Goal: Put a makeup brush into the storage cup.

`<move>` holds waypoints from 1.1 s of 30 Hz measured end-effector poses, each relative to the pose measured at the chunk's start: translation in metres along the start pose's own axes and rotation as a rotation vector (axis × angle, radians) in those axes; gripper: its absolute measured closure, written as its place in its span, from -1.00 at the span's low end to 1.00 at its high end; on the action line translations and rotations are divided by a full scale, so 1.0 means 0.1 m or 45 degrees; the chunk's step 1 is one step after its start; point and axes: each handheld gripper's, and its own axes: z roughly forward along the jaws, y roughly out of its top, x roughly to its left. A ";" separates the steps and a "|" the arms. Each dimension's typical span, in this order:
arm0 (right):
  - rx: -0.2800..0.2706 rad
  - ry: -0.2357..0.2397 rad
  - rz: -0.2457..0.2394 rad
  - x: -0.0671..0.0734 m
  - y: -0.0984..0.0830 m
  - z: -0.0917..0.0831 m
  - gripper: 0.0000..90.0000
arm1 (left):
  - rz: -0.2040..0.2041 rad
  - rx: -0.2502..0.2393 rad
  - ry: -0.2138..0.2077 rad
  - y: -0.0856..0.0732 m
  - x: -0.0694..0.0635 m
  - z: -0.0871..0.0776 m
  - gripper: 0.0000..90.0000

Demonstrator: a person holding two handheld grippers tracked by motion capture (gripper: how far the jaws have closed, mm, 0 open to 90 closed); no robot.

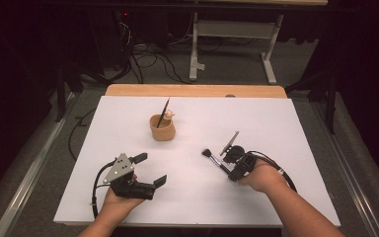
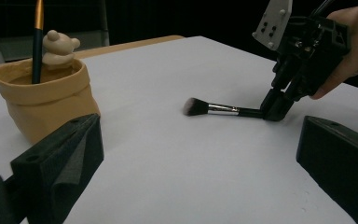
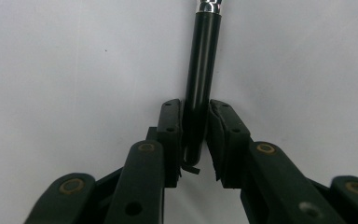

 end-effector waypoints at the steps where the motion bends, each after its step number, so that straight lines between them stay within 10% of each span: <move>1: 0.000 0.000 0.001 0.00 0.00 0.00 0.74 | 0.000 0.000 0.000 0.00 0.00 0.00 -0.97; 9: 0.031 0.007 0.093 0.02 0.02 0.01 0.79 | -0.003 -0.010 0.000 0.01 0.00 -0.01 -0.97; 33: 0.043 -0.021 0.068 0.04 0.05 -0.02 0.81 | -0.007 -0.015 0.002 0.02 0.00 -0.03 -0.97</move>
